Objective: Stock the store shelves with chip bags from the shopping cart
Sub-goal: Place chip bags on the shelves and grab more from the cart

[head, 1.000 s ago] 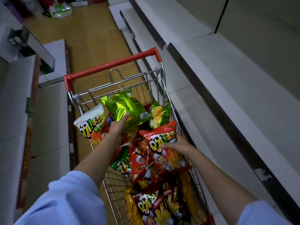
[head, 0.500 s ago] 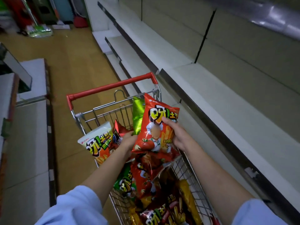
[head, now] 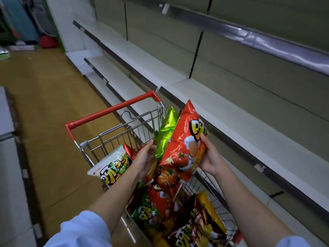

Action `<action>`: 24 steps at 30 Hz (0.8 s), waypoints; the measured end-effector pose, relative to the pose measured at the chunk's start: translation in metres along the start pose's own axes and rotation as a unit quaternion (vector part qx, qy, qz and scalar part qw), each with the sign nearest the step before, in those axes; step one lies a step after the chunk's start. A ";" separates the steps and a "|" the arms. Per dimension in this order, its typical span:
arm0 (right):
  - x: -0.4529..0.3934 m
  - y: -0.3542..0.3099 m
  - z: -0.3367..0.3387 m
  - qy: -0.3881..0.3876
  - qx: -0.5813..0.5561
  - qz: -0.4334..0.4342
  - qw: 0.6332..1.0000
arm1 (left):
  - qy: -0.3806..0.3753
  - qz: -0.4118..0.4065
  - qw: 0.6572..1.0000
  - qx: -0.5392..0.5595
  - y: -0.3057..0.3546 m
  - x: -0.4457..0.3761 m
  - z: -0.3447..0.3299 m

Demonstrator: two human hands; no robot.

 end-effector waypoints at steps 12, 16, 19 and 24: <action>0.106 -0.046 0.028 0.040 -0.043 0.127 0.990 | -0.300 0.043 0.953 -0.006 0.009 -0.002 -0.082; 0.151 -0.058 0.063 0.131 -0.020 0.152 0.980 | -0.284 0.033 0.954 -0.087 0.015 0.008 -0.117; 0.192 -0.062 0.089 0.179 -0.021 0.189 0.965 | -0.291 0.022 0.943 -0.160 0.010 0.020 -0.143; 0.270 -0.061 0.130 0.237 -0.005 0.248 0.939 | -0.268 -0.042 0.931 -0.244 -0.015 0.049 -0.204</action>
Point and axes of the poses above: each hand's wrist, its own x-axis away from the middle knuckle, its own z-axis out of the back of the hand, y = z × x, the point moved 1 cm from there along -x, towards the middle knuckle, and after that the axes turned 15 degrees about -x, right-handed, at the moved point
